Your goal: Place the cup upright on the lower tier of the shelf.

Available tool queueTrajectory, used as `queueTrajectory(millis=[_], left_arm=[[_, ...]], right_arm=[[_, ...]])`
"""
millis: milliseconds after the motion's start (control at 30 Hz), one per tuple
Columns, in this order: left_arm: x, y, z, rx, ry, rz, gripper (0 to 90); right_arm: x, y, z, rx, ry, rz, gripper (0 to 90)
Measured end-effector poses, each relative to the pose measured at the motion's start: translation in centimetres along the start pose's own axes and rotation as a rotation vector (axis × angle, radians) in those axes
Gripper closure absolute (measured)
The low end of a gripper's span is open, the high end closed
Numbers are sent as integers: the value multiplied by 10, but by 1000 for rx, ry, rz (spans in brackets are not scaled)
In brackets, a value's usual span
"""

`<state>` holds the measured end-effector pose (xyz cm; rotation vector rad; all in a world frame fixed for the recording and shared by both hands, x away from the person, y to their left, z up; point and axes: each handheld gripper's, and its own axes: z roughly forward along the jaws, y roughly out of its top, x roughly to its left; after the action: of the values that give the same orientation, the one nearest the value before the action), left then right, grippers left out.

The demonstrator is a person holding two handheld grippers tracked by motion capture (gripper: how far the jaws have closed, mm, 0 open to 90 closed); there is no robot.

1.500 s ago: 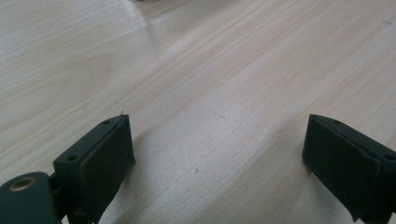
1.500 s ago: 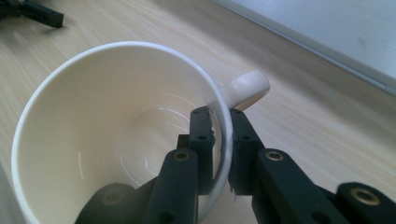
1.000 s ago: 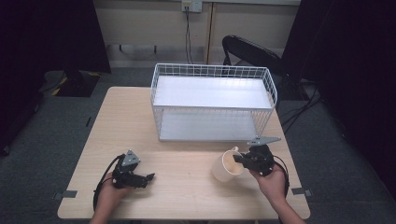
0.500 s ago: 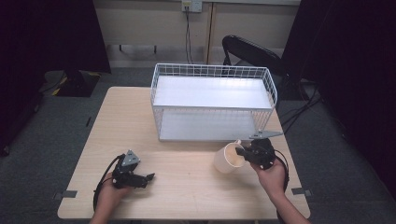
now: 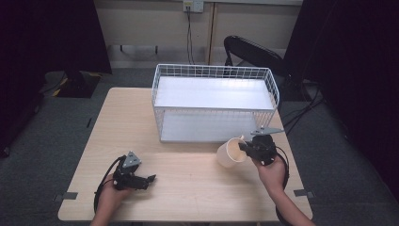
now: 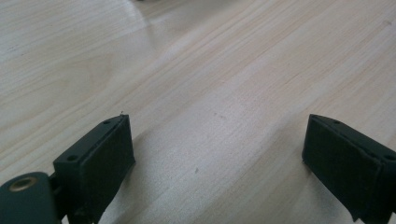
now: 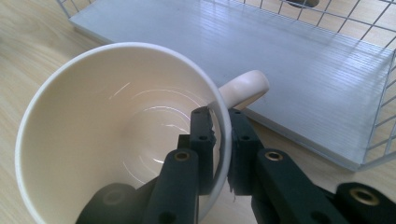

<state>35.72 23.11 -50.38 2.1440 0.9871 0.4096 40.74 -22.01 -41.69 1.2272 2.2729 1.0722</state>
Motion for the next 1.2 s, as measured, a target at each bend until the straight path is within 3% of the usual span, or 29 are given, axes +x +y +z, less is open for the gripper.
queueTrajectory(millis=[700, 1200], left_arm=[[0, 0, 0, -1, 0, 0, 85], [0, 0, 0, 0, 0, 0, 85]], right_arm=[[-12, 8, 16, -51, -115, 40, 834], [-14, 9, 26, -73, -145, 82, 834]])
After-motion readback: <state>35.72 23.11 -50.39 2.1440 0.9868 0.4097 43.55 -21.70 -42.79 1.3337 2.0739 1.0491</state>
